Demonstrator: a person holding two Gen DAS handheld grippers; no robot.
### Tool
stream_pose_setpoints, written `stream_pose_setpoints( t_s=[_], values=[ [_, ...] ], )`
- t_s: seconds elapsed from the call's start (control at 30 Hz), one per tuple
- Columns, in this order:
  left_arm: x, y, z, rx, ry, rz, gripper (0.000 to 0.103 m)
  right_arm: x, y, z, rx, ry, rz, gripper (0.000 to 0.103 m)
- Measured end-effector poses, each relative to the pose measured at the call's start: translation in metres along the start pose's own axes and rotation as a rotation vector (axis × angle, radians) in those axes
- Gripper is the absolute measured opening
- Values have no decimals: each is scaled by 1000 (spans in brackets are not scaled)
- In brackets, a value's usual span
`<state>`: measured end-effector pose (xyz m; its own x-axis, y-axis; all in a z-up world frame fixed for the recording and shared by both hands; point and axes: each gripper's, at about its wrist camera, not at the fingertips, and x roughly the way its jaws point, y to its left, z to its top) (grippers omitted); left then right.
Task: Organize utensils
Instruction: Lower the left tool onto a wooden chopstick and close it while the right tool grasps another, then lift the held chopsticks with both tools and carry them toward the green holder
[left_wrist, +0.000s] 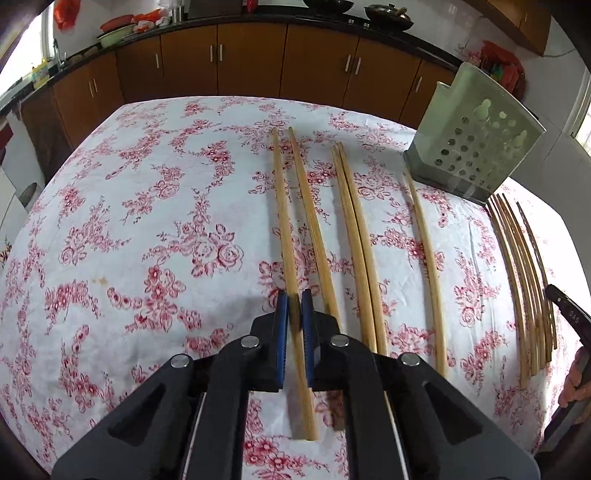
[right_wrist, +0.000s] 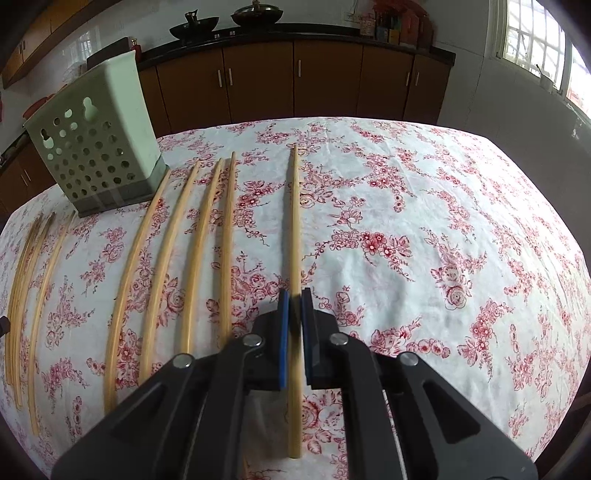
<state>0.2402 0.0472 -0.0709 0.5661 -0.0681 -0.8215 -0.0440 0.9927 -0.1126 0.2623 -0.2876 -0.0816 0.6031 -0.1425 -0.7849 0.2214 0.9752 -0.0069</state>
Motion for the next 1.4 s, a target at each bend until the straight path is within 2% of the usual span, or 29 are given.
stream_pose_setpoints(
  t_s=[0.2, 0.3, 0.5, 1.23, 1.3, 1.4],
  values=[
    [17, 17, 29, -5, -27, 35, 7, 15, -8, 20, 8, -12, -20, 8],
    [20, 22, 33, 7, -45, 20, 7, 20, -14, 25, 25, -20, -24, 8],
    [13, 27, 20, 15, -78, -15, 8, 14, -18, 16, 33, -28, -14, 10],
    [-2, 23, -2, 51, -86, 8, 8, -5, -18, -5, 13, -25, 6, 8],
    [-5, 24, -2, 50, -71, 11, 8, -16, -20, -3, 16, -54, 8, 8],
    [-20, 28, 0, 45, -107, 6, 8, -38, -25, 3, 15, -113, 13, 8]
  ],
)
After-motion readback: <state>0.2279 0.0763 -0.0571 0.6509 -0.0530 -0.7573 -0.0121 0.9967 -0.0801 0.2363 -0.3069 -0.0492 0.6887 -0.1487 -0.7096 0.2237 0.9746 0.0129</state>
